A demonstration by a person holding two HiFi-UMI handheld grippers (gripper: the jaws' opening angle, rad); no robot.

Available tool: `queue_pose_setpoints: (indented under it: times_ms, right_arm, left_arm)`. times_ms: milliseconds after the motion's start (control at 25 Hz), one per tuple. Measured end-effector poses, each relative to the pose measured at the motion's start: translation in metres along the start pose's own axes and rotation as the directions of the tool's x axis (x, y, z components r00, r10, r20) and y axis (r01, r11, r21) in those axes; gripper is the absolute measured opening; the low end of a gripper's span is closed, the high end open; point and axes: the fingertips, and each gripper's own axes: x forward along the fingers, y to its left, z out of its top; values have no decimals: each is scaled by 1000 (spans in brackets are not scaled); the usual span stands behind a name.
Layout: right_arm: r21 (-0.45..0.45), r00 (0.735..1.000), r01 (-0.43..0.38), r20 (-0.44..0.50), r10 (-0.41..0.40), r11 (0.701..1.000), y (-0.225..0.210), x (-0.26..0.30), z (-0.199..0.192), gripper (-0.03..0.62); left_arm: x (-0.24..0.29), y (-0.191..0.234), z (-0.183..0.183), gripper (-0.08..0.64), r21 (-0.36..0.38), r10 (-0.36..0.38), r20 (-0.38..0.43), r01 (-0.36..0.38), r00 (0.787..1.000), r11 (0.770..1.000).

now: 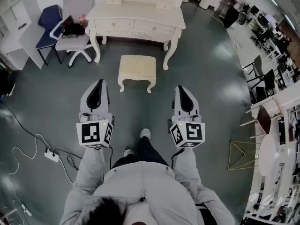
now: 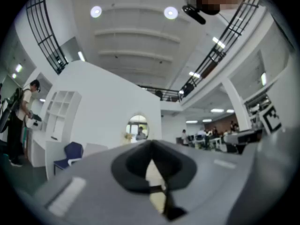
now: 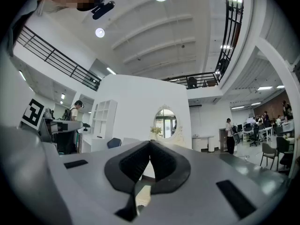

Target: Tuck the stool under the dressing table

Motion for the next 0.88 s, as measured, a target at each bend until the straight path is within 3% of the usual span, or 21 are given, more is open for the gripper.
queue_pose_setpoints:
  times_ms: [880]
  right_arm:
    - [-19,1000,-7,28,8,1000,16,23,10,3]
  left_arm:
    - [9,21,3,9,5,-8,25,7,1000,1000]
